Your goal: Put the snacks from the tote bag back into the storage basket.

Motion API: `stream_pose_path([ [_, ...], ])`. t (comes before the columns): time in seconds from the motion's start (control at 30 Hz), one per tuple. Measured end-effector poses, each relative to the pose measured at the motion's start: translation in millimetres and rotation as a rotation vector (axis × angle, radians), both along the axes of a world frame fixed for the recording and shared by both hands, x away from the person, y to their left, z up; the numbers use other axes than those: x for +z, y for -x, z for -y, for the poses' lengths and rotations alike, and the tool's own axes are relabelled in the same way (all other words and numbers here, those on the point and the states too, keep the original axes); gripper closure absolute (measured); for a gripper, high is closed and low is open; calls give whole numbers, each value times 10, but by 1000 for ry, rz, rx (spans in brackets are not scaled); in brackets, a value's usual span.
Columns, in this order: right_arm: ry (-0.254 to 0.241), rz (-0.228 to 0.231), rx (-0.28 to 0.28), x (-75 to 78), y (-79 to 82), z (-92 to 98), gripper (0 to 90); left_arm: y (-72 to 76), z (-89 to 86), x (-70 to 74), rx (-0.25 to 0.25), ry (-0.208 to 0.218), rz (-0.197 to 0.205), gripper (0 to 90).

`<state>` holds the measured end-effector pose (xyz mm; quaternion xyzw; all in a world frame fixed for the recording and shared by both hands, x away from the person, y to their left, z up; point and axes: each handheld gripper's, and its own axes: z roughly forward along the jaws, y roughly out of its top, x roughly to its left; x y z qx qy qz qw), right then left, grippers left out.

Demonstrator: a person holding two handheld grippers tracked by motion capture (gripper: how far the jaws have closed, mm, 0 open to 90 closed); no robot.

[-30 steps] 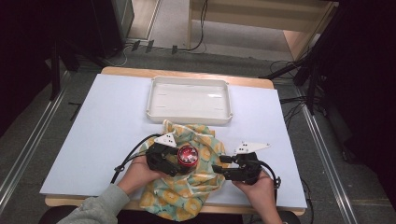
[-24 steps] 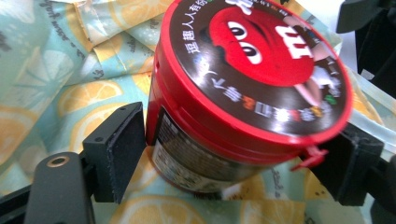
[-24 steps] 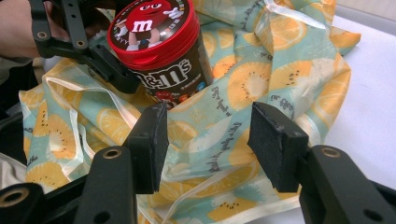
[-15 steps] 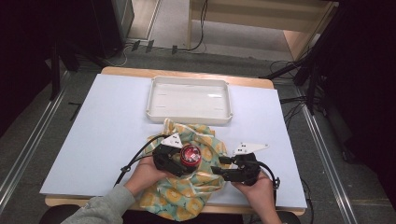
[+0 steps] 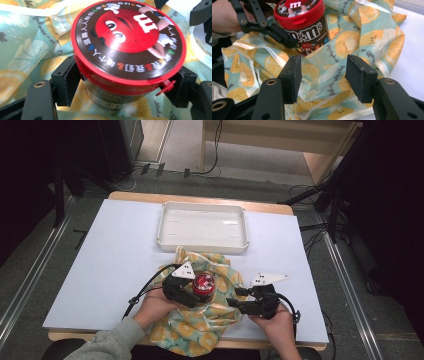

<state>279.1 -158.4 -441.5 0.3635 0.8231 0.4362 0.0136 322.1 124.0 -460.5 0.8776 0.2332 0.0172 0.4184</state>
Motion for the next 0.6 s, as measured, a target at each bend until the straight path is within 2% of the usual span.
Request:
stream_pose_path([
  [0.03, 0, 0, 0, 0, 0, 0, 477, -6, -2, 3, 3, 13, -9, 253],
  [0.3, -1, -2, 1, -1, 0, -6, 478, -17, -4, 64, 5, -21, -14, 260],
  [0.43, 0, -3, 5, -3, -1, -7, 478, -13, -30, 132, 16, 7, -19, 260],
  [0.6, 4, -3, 10, -6, -3, -11, 478, 4, -67, 222, 16, 14, -21, 259],
])
